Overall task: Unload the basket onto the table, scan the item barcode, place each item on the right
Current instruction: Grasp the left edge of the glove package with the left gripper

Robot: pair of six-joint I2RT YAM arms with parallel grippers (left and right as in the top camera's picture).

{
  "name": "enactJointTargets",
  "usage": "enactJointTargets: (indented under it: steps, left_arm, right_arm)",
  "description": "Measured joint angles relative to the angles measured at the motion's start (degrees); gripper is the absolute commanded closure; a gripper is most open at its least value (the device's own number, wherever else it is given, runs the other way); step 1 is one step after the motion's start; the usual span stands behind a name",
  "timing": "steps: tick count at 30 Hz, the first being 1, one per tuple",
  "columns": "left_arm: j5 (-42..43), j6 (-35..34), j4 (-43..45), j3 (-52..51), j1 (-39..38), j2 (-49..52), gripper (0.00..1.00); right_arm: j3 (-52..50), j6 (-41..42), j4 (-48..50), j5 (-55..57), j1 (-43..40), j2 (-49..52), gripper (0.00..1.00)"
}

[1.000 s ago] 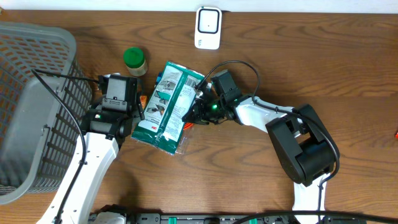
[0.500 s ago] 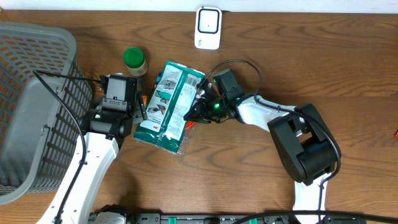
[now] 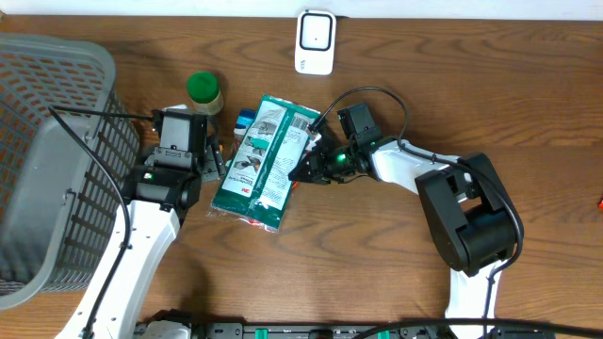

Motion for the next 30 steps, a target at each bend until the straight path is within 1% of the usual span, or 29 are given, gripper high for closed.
enactJointTargets:
  steps: [8, 12, 17, 23, 30]
  left_arm:
    - [2.1, -0.7, 1.0, 0.0, 0.0, 0.7, 0.16]
    - [5.2, -0.7, 3.5, 0.0, 0.0, 3.8, 0.16]
    - [9.0, -0.9, 6.5, 0.0, 0.4, 10.4, 0.16]
    - [22.2, -0.9, 8.3, 0.0, 4.2, 17.9, 0.16]
    - [37.3, -0.8, 9.2, 0.0, 9.3, 18.8, 0.17]
  right_arm:
    - [0.0, -0.4, 0.0, -0.6, -0.1, 0.0, 0.99]
    - [0.0, -0.4, 0.0, -0.7, -0.1, 0.0, 0.99]
    - [0.0, -0.5, -0.5, -0.8, -0.1, 0.0, 0.99]
    - [0.0, -0.5, -1.2, -0.9, -0.1, 0.0, 0.99]
    - [0.0, -1.2, -1.8, -0.8, -0.1, 0.0, 0.99]
